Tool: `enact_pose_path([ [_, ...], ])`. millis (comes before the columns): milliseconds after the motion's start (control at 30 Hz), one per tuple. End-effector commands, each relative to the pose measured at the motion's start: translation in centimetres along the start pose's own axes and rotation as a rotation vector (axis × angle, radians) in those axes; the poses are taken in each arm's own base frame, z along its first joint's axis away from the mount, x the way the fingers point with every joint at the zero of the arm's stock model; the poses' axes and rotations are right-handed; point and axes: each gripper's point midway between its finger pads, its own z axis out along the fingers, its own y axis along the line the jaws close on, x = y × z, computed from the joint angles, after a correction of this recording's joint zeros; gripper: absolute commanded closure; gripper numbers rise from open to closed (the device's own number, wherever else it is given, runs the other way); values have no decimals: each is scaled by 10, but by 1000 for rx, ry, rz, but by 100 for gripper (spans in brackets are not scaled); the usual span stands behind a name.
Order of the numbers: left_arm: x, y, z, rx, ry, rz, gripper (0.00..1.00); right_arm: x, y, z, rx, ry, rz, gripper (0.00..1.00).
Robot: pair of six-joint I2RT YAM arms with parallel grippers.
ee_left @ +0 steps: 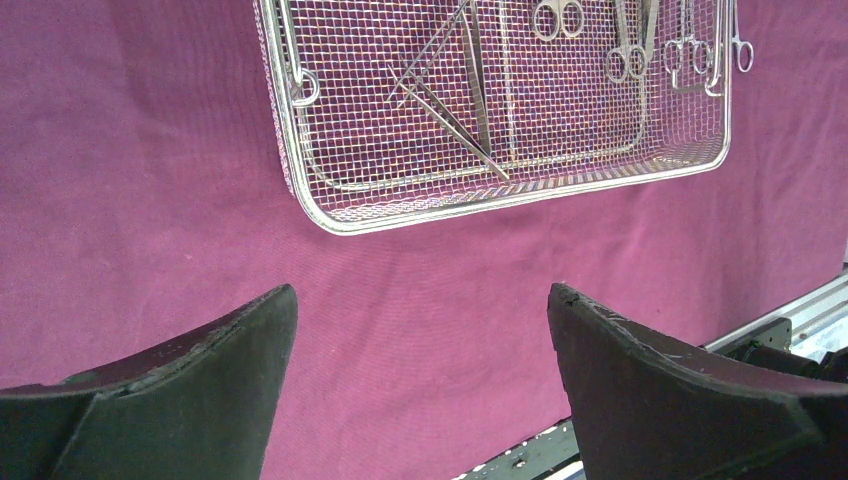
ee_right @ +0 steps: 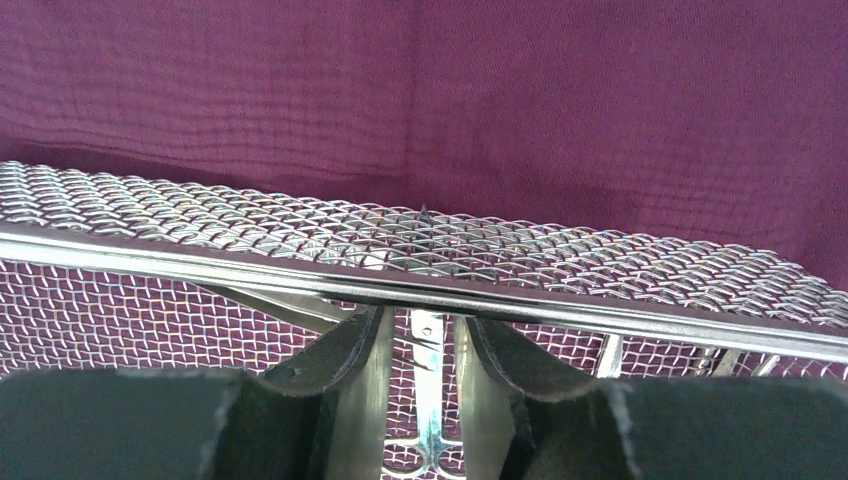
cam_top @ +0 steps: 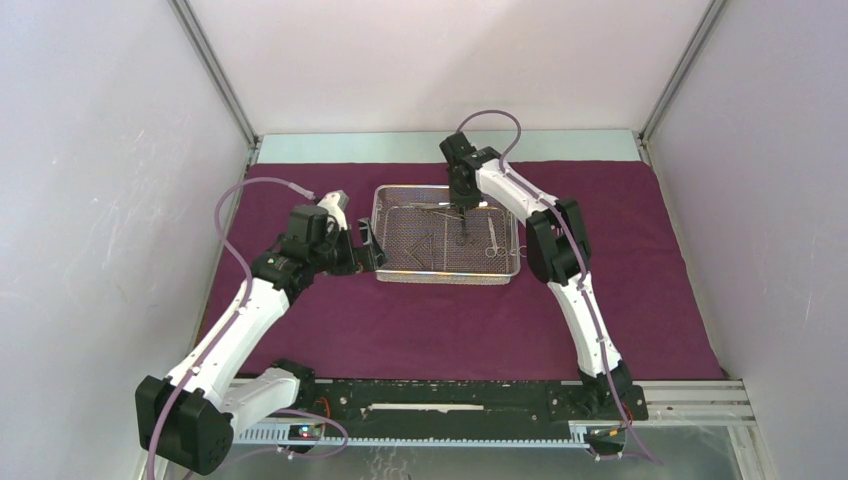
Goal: Open and lay out the surgical kit
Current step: Pick up the medical item from the container.
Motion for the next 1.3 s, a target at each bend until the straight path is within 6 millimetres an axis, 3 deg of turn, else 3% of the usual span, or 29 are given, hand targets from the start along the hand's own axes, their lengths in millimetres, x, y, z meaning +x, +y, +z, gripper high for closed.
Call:
enact_pose_path([
  [0, -2, 0, 2, 12, -13, 3, 0, -13, -2, 1, 10, -41, 48, 65],
  [333, -2, 0, 2, 10, -14, 4, 0, -9, -8, 10, 29, -32, 63, 68],
  [633, -2, 0, 2, 11, -16, 3, 0, -9, -6, 0, 16, -20, 42, 81],
  [1033, -2, -1, 3, 18, -13, -1, 0, -6, -11, -17, -3, 33, 29, 85],
  [1267, -2, -1, 2, 19, -12, -1, 0, 4, -11, -16, -16, 74, 10, 86],
])
